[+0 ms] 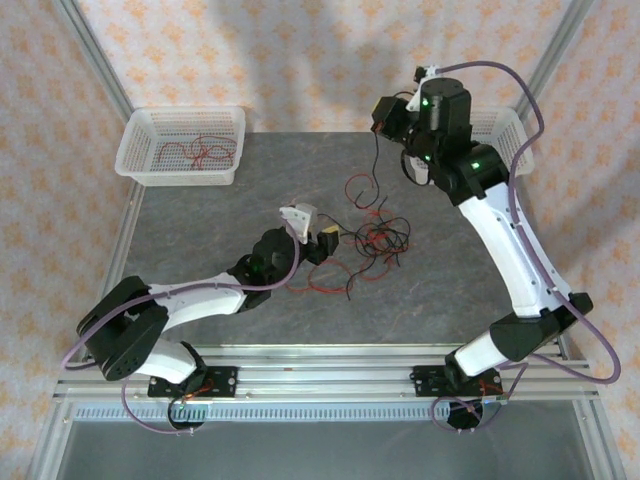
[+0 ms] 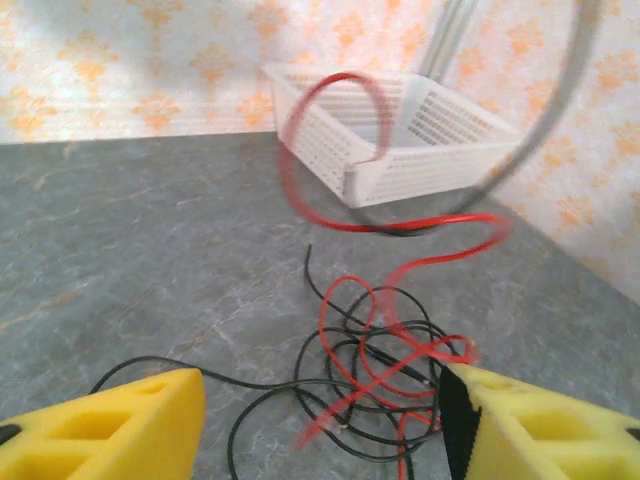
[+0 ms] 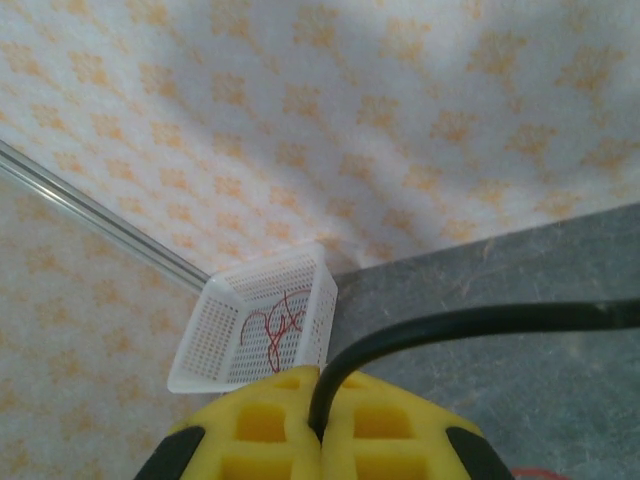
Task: Untangle the cables
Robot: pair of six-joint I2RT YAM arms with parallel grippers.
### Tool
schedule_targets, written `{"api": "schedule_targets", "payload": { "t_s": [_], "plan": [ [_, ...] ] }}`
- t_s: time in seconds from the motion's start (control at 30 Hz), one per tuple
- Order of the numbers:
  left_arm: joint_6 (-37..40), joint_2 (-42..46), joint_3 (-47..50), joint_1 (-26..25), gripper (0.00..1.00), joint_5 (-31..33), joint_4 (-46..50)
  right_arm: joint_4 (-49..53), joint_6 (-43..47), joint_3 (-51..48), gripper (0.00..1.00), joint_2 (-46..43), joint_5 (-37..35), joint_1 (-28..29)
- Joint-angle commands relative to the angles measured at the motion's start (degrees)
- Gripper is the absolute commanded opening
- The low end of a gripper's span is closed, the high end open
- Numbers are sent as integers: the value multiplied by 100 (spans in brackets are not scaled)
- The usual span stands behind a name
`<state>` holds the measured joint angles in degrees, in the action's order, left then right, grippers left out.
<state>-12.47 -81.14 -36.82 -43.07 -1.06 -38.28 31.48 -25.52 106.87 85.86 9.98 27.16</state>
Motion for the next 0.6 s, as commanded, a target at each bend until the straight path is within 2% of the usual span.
{"api": "schedule_targets", "payload": {
  "t_s": [0.0,0.17,0.37,0.5,0.57],
  "plan": [
    [198,49,-247,-7,68,-213,474,-427,-77,-157,0,-354,200,-49],
    [138,-218,-697,264,70,-571,544,-536,107,-323,0,-447,444,-44],
    [-692,-454,-943,1026,69,-2011,156,-702,289,-548,0,-629,618,-44],
    [-752,-305,-785,975,69,-2591,-7,-820,137,-724,0,-732,459,-44],
    [-594,-159,-636,824,70,-2661,21,-947,5,-862,0,-804,398,-44]
  ]
}}
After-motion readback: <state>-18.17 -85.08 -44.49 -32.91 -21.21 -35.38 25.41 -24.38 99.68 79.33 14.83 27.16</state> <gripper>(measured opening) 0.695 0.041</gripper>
